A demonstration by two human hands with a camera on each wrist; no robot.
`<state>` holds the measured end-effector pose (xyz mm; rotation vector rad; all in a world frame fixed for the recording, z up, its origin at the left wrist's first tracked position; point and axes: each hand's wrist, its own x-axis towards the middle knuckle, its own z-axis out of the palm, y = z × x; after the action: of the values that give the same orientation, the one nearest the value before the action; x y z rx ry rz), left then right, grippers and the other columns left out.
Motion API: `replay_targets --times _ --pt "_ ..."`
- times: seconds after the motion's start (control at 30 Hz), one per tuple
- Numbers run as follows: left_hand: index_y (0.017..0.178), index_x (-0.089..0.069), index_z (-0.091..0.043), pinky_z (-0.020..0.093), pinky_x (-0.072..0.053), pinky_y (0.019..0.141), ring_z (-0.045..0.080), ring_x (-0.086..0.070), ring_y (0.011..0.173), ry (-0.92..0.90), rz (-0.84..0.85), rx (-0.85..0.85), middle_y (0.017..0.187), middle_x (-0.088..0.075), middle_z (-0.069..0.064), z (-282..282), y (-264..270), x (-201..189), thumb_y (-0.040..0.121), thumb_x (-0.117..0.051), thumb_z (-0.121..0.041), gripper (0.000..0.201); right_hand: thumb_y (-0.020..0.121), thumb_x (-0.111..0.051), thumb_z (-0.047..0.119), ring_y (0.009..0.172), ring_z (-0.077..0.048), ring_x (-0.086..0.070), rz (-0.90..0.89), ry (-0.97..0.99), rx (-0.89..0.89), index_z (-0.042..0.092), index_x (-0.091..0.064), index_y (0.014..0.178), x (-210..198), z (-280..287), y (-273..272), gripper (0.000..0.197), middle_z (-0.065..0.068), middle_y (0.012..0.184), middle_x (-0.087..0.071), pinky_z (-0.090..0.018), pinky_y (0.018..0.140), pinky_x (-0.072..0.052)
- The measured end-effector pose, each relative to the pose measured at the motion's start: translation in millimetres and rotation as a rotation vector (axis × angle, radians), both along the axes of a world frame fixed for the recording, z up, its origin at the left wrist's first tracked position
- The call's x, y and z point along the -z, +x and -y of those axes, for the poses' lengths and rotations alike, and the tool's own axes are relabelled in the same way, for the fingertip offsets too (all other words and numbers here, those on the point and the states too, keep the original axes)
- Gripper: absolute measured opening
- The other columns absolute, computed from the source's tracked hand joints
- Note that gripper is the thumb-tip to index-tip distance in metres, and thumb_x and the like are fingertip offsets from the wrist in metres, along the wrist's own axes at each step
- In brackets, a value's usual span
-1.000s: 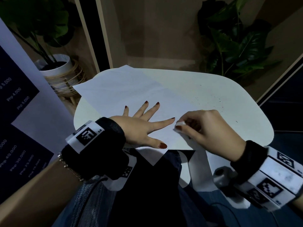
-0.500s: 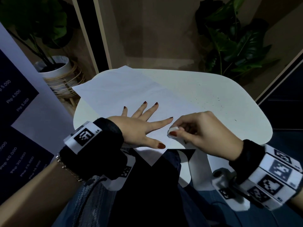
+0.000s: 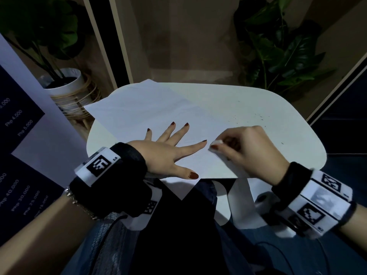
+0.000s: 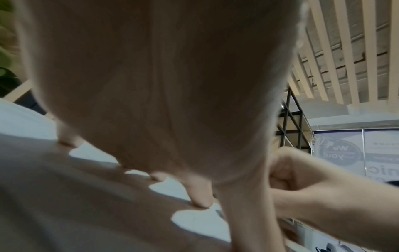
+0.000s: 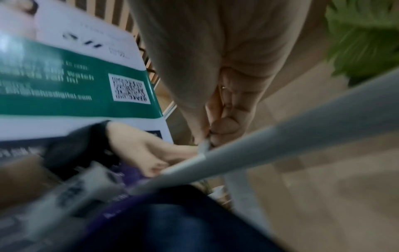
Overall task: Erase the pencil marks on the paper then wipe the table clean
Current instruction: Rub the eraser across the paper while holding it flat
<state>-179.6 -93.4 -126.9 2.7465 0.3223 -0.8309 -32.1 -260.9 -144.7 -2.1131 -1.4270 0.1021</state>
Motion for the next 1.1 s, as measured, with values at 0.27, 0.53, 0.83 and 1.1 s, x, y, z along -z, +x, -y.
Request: replay_targets --times 0.27,0.53,0.83,1.1 --pt "0.14 0.018 -0.064 0.065 0.013 0.112 0.015 0.043 0.137 -0.014 0.008 -0.008 0.152 0.041 -0.013 0.2 -1.2 0.9 0.086 -0.039 -0.074 0.08 0.088 -0.073 0.024 0.053 -0.009 -0.06 -0.205 -0.004 -0.159 0.011 -0.073 0.082 -0.6 -0.4 -31.2 0.015 0.003 0.057 -0.065 -0.013 0.057 -0.041" --pt "0.141 0.019 -0.062 0.065 0.013 0.113 0.017 0.041 0.139 0.002 -0.002 -0.009 0.152 0.041 -0.011 1.6 -0.9 -1.1 0.087 -0.038 -0.073 0.08 0.087 -0.074 0.034 0.069 -0.005 -0.063 -0.002 0.013 0.05 0.017 -0.076 0.081 0.1 -2.9 3.7 0.018 0.008 0.065 -0.07 -0.01 0.061 -0.042" --pt "0.141 0.018 -0.063 0.064 0.014 0.113 0.015 0.041 0.139 -0.011 0.027 -0.022 0.153 0.04 -0.012 1.9 -2.5 0.8 0.087 -0.04 -0.072 0.08 0.087 -0.075 0.031 0.062 -0.007 -0.062 -0.105 -0.019 -0.111 0.016 -0.076 0.086 -0.7 -4.0 -16.0 0.015 0.007 0.059 -0.066 -0.013 0.06 -0.042" --pt "0.148 -0.001 -0.058 0.062 0.001 0.117 0.016 0.022 0.148 0.033 0.126 -0.056 0.161 0.022 -0.01 1.4 -1.2 -2.5 0.095 -0.041 -0.062 0.067 0.085 -0.077 0.032 0.056 -0.007 -0.064 -0.161 -0.061 -0.037 0.017 -0.075 0.075 -6.7 -3.4 16.3 0.018 0.004 0.056 -0.067 -0.015 0.061 -0.046"
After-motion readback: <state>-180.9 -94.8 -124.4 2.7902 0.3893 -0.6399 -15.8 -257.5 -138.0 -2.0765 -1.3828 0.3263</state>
